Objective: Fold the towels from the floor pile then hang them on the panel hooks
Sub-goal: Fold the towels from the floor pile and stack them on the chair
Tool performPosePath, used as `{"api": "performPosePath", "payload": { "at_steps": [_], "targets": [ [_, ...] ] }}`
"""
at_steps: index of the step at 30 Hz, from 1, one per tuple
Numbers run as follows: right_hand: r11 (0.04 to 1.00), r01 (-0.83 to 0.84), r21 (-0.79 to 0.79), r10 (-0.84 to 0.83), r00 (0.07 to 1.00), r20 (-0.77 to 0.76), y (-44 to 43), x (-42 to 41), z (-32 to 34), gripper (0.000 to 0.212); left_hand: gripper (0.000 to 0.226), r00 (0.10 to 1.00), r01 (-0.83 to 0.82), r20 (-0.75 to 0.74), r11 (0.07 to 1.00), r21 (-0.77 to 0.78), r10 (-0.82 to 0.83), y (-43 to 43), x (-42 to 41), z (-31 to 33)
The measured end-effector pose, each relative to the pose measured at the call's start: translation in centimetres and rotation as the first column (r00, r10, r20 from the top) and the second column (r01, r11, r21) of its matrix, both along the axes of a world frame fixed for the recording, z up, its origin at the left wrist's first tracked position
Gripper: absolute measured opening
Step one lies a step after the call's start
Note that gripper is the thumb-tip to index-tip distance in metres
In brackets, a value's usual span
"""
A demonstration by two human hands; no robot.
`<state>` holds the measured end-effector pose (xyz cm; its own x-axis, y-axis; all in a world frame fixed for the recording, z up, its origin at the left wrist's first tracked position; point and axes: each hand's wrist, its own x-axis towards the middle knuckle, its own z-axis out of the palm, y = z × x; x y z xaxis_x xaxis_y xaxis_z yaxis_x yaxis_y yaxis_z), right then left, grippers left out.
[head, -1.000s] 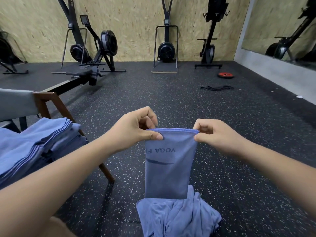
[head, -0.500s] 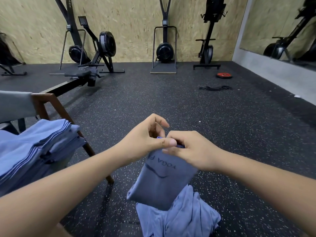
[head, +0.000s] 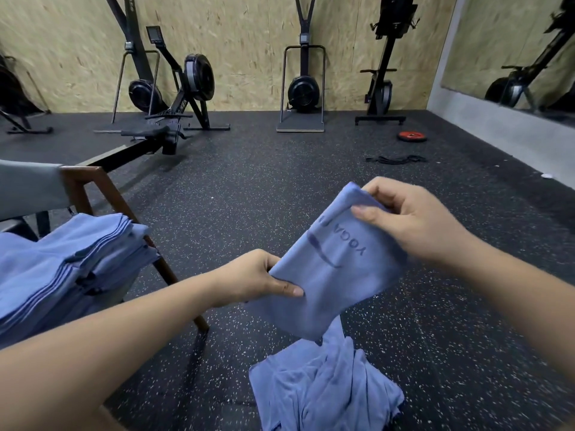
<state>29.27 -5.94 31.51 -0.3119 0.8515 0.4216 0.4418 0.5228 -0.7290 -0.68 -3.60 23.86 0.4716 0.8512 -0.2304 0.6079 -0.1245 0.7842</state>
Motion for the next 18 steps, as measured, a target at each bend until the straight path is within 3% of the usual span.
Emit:
{"api": "performPosePath", "payload": {
  "at_steps": [3,5,8,12,18],
  "targets": [
    [0.996,0.08,-0.024,-0.082,0.994,-0.076,1.0,2.2,-0.4,0.002,0.033,0.999,-0.048,0.011,0.998,0.048,0.047,1.2,-1.8,0.2],
    [0.989,0.126,-0.08,-0.139,0.976,-0.17,1.2,3.1,-0.7,0.005,0.035,0.988,-0.122,0.103,0.987,0.108,0.111,2.0,-3.0,0.3],
    [0.969,0.174,-0.173,-0.215,0.942,-0.258,1.7,4.1,-1.7,0.007,0.019,0.943,-0.248,0.281,0.942,0.225,0.18,2.5,-3.9,1.4],
    [0.955,0.205,-0.215,-0.263,0.919,-0.294,2.1,4.8,-2.6,0.007,0.025,0.985,-0.166,0.119,0.839,0.518,0.121,2.1,-4.0,3.3],
    [0.939,0.258,-0.225,-0.317,0.905,-0.284,2.6,5.7,-2.9,0.007,0.028,0.999,0.017,0.021,0.89,0.455,-0.03,1.6,-3.5,3.9]
  ]
}}
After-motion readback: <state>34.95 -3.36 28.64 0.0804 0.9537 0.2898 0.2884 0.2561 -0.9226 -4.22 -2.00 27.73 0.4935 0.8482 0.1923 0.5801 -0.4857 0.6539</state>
